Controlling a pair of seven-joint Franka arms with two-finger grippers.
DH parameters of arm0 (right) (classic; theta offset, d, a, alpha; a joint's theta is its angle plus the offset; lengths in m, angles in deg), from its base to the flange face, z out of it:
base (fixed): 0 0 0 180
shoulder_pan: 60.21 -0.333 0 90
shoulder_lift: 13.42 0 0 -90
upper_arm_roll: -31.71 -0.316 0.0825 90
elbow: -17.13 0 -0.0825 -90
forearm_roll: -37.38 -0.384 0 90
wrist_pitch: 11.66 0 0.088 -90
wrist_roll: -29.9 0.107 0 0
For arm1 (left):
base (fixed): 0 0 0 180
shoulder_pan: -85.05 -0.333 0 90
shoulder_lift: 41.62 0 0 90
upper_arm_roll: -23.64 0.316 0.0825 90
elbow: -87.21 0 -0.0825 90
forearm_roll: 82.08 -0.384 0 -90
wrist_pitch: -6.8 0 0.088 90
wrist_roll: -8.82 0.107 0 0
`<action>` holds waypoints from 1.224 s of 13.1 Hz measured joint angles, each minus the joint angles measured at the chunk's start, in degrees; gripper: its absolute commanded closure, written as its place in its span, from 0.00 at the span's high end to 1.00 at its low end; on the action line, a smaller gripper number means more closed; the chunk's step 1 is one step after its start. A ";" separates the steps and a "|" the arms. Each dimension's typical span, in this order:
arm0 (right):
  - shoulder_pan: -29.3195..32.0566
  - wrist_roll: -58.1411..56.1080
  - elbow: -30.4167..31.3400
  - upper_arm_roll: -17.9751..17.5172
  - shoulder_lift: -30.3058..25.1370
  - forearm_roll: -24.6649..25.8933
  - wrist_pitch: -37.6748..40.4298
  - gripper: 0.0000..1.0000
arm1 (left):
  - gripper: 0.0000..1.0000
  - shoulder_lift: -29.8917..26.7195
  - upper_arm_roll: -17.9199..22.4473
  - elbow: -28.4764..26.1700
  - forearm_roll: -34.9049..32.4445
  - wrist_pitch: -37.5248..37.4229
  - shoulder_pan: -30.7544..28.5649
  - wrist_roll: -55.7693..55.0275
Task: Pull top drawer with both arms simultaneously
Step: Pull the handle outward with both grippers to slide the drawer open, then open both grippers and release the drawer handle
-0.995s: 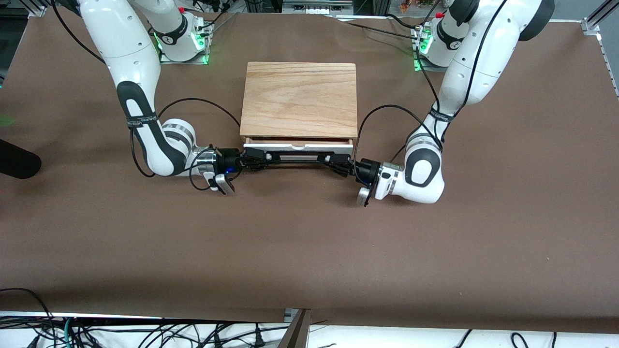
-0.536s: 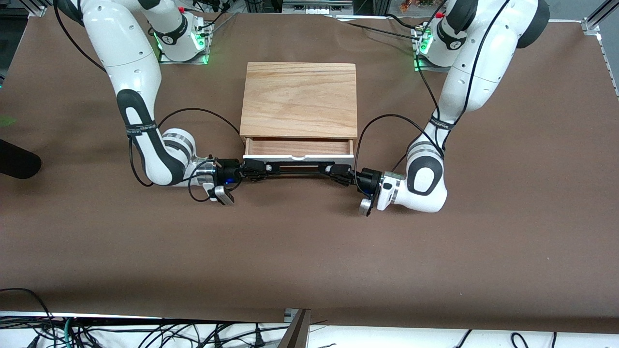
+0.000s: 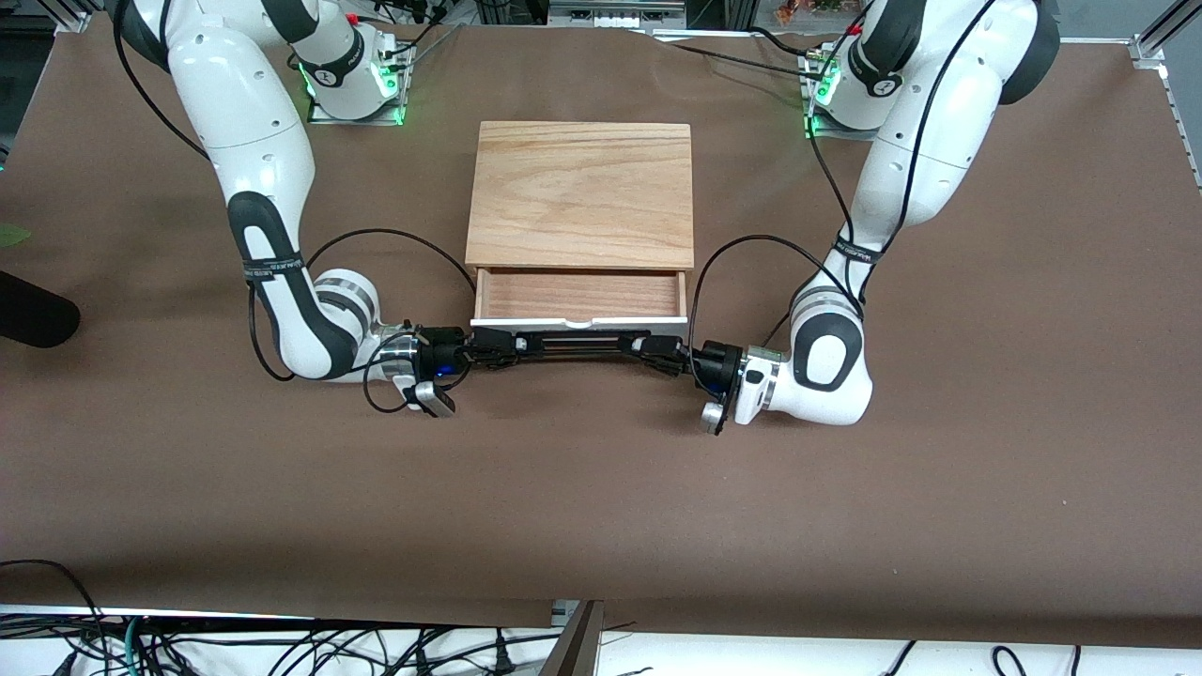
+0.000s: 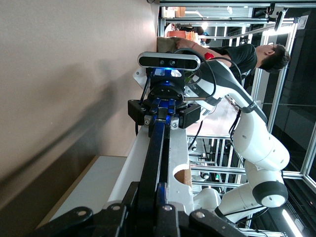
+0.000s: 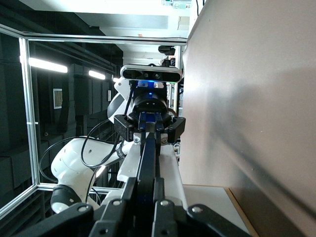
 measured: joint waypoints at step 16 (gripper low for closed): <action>1.09 2.93 -7.97 1.32 4.37 -1.40 -6.21 0.90 | 1.00 1.05 -0.62 4.20 1.96 0.63 -0.44 -2.77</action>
